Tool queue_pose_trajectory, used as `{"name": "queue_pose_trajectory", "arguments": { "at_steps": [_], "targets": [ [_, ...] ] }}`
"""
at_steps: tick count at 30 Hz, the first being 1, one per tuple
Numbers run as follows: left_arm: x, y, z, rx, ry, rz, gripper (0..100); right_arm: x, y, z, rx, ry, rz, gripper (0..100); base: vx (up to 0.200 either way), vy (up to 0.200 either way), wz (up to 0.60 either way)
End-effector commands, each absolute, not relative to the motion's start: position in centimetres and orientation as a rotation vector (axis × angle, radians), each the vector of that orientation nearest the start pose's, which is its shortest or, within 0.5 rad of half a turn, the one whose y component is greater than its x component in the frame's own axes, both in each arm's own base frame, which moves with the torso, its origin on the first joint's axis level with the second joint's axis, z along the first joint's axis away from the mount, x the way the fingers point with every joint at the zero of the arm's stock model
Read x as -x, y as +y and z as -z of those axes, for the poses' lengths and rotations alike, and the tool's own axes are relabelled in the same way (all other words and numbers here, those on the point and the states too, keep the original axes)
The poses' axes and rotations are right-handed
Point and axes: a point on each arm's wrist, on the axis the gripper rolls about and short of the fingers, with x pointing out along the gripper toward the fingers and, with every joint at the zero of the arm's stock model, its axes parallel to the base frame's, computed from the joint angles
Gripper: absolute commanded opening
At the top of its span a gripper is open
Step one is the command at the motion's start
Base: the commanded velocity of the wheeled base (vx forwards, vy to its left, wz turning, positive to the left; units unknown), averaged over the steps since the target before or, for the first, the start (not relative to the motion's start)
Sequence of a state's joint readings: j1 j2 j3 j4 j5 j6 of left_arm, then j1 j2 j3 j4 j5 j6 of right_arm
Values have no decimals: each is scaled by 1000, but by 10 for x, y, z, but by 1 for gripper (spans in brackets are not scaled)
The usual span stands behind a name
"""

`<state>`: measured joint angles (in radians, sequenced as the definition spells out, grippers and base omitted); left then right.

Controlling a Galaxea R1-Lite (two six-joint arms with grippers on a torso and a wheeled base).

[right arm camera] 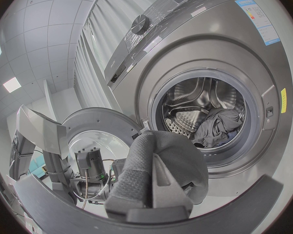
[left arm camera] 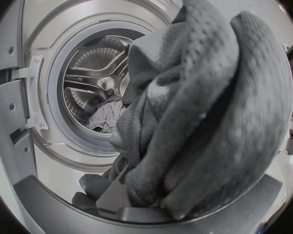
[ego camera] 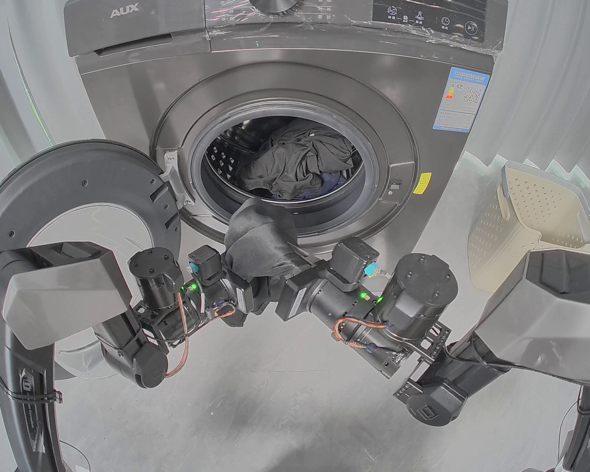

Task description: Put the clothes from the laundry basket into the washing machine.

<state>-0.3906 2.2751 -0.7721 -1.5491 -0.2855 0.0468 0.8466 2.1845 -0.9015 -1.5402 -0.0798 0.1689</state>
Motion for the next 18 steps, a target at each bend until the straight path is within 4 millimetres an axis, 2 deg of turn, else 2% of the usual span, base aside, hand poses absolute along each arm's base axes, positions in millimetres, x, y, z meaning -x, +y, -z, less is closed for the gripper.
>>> {"name": "queue_pose_trajectory", "arguments": {
  "at_steps": [1, 6, 10, 13, 18],
  "targets": [
    [-355, -152, -71, -28, -86, 670, 0, -264, 290, -125, -277, -170, -771, 0, 0, 0, 0],
    [-359, -152, -87, 6, -136, 635, 0, -277, 274, -115, -265, -131, -703, 0, 0, 0, 0],
    [-356, -154, -98, 15, -162, 637, 0, -296, 259, -87, -230, -60, -625, 0, 0, 0, 0],
    [-353, -155, -102, 16, -172, 641, 0, -304, 254, -73, -215, -34, -603, 0, 0, 0, 0],
    [-351, -154, -109, 18, -190, 643, 0, -307, 256, -65, -204, -21, -602, 0, 0, 0, 0]
  ]
}}
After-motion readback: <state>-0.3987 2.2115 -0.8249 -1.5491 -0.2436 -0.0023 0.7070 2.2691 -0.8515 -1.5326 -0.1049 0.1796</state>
